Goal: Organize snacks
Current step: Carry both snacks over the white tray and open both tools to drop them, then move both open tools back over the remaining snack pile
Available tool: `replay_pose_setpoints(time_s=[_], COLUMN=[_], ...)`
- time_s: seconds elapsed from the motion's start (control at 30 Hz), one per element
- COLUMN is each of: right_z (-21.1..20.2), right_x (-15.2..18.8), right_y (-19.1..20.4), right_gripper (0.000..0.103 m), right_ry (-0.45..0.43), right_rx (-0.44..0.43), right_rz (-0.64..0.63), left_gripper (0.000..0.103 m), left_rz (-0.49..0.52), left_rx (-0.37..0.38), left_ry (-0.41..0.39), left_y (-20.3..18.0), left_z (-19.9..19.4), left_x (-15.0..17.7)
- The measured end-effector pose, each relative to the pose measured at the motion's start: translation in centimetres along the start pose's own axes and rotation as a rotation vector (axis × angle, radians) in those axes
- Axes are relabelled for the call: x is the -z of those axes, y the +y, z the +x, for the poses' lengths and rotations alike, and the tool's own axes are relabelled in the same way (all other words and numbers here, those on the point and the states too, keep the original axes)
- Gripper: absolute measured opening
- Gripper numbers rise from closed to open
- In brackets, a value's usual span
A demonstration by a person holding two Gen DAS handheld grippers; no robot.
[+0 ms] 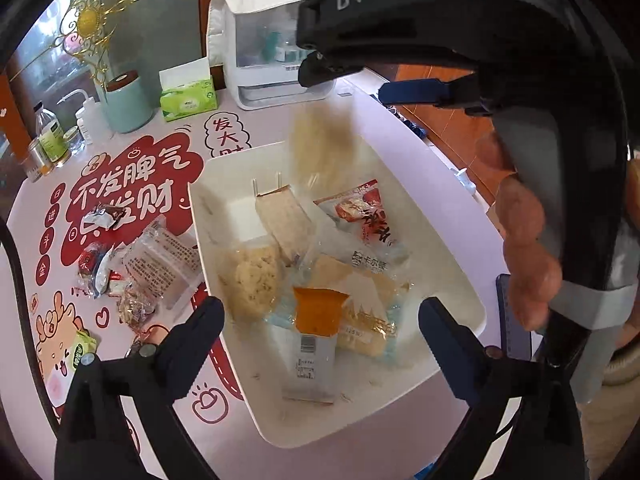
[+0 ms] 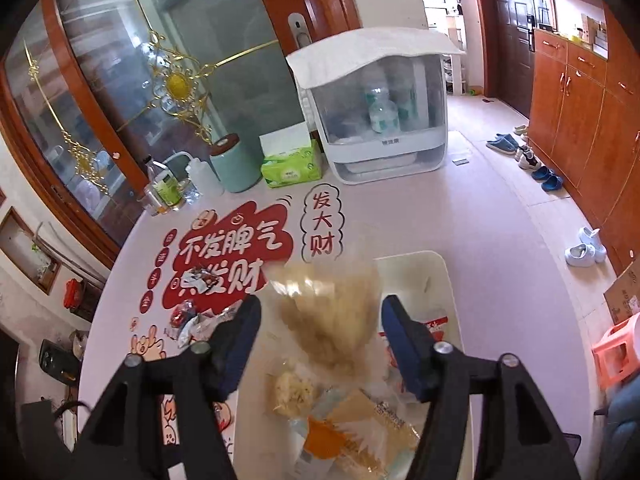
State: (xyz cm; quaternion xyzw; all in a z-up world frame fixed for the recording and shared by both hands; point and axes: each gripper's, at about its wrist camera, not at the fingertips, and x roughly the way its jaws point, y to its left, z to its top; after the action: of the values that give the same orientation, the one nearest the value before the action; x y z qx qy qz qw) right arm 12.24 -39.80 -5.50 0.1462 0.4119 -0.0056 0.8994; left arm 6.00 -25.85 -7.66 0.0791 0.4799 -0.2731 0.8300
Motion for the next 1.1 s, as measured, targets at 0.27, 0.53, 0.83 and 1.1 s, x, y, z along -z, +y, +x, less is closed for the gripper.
replay_pose_setpoints(time_s=[0.27,0.53,0.83,1.1], right_z=[0.4,-0.1,-1.2,-1.9], right_x=[0.1,0.4,1.1,0.0], right_y=[0.3,1.3,3.6,7.7], right_gripper=[0.068,0.068,0.068,0.068], right_ry=[0.004,0.002,0.016,0.006], right_rx=[-0.002,0.005,-0.023,-0.043], right_rz=[-0.015,-0.047,-0.091,-0.122], left_gripper=[0.097,0.097,0.097,0.097], left_rz=[-0.056,-0.058,-0.027,0.028], left_rx=[-0.028,-0.047,-0.101,-0.306], left_ry=[-0.012,-0.020,-0.006,-0.031], left_y=[1.7,2.5,5.3,15.0], left_z=[-0.4,-0.9,-3.1,-8.2], left_x=[-0.2,-0.1,-0.3,-3.4])
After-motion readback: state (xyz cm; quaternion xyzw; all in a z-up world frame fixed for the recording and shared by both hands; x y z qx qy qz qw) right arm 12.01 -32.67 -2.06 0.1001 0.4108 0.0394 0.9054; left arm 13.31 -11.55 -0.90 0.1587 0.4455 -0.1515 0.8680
